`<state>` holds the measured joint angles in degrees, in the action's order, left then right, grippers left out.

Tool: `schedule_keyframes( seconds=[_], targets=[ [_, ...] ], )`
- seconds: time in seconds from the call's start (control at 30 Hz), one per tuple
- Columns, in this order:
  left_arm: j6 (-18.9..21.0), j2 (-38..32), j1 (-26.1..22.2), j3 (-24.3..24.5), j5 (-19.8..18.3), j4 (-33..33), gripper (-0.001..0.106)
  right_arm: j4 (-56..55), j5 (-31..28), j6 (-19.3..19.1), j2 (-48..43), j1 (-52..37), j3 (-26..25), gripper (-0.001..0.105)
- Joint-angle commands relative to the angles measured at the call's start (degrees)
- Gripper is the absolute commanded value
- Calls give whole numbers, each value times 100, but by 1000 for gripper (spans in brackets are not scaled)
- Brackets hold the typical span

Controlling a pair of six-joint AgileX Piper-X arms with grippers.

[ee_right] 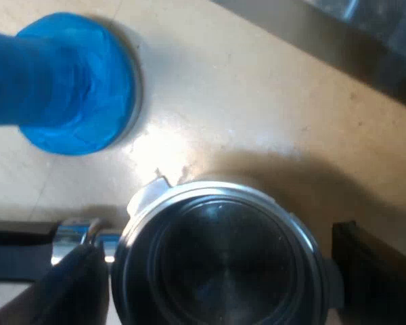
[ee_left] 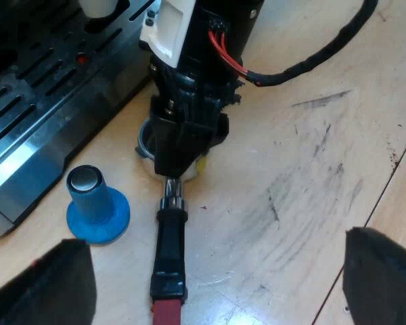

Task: Put the handle in the coffee machine

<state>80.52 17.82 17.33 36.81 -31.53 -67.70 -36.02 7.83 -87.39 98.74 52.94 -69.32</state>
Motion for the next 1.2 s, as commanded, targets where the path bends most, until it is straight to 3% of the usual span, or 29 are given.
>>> schedule_keyframes(
  seconds=[0.03,0.37,1.2],
  targets=[
    [62,-17,-7,35,-49,-28,76,-42,99,-97,21,107,-14,69],
    [62,-17,-7,35,-49,-28,76,-107,-470,30,252,331,-14,69],
    [62,-17,-7,35,-49,-28,76,-34,-656,66,186,331,-319,69]
  ],
)
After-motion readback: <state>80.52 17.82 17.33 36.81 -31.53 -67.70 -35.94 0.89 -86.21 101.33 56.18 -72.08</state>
